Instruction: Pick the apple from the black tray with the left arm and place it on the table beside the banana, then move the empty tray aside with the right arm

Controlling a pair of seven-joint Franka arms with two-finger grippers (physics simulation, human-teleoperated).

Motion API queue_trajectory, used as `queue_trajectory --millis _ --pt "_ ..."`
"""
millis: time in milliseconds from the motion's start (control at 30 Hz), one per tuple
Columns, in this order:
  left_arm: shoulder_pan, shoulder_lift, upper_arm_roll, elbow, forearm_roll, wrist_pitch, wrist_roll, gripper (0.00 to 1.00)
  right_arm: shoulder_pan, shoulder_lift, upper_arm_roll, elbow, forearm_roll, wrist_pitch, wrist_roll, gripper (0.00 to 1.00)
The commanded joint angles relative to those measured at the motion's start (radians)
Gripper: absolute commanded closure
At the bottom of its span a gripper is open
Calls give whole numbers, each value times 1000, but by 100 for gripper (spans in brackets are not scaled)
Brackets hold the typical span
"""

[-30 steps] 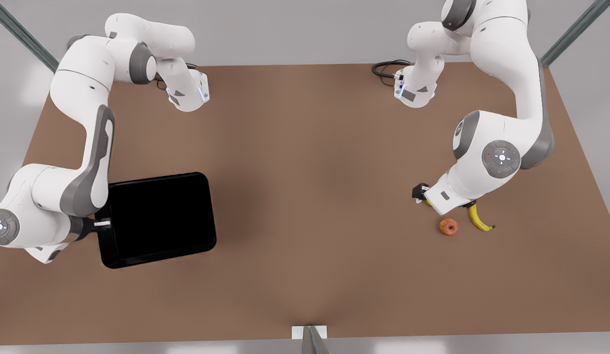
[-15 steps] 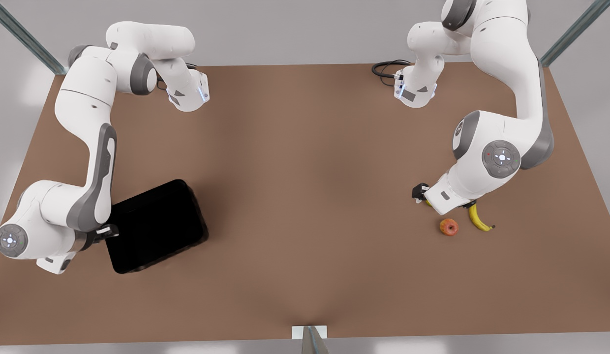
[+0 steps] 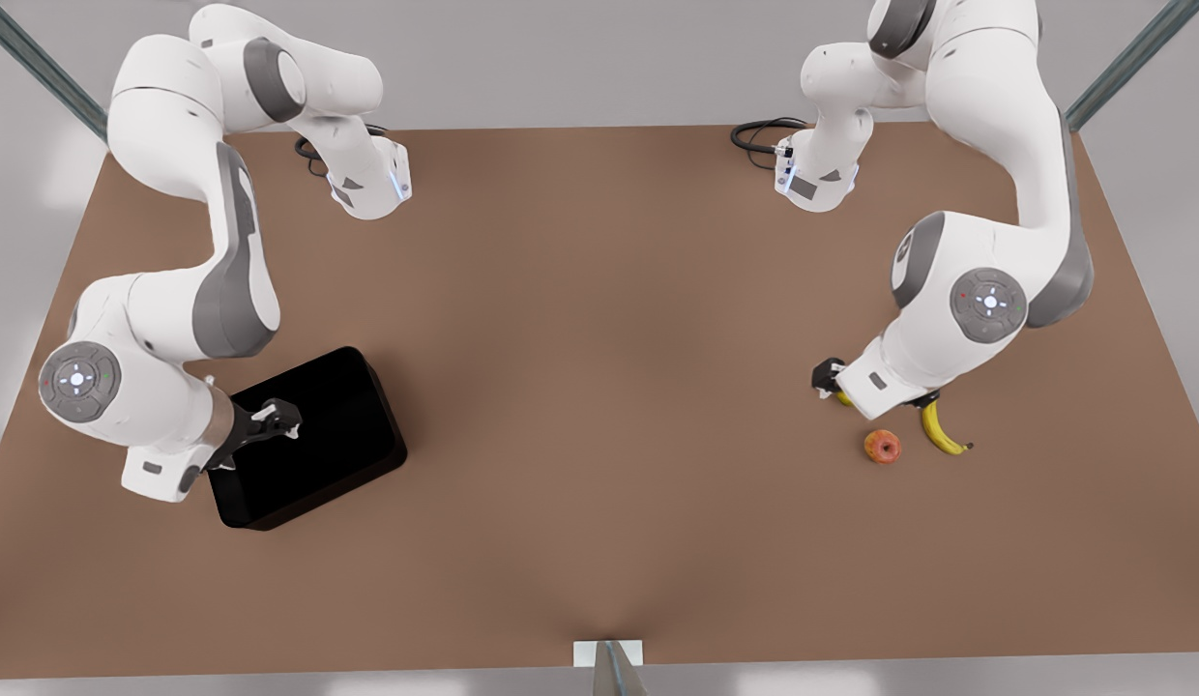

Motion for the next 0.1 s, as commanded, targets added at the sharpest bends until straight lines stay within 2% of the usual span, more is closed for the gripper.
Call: queue_trajectory --millis 0,67 --pt "8 -1 5 1 -2 -6 -3 0 4 1 3 0 -58 80 305 0" --pt "7 -2 5 1 -4 -6 -6 0 4 -1 3 2 -59 83 305 0"
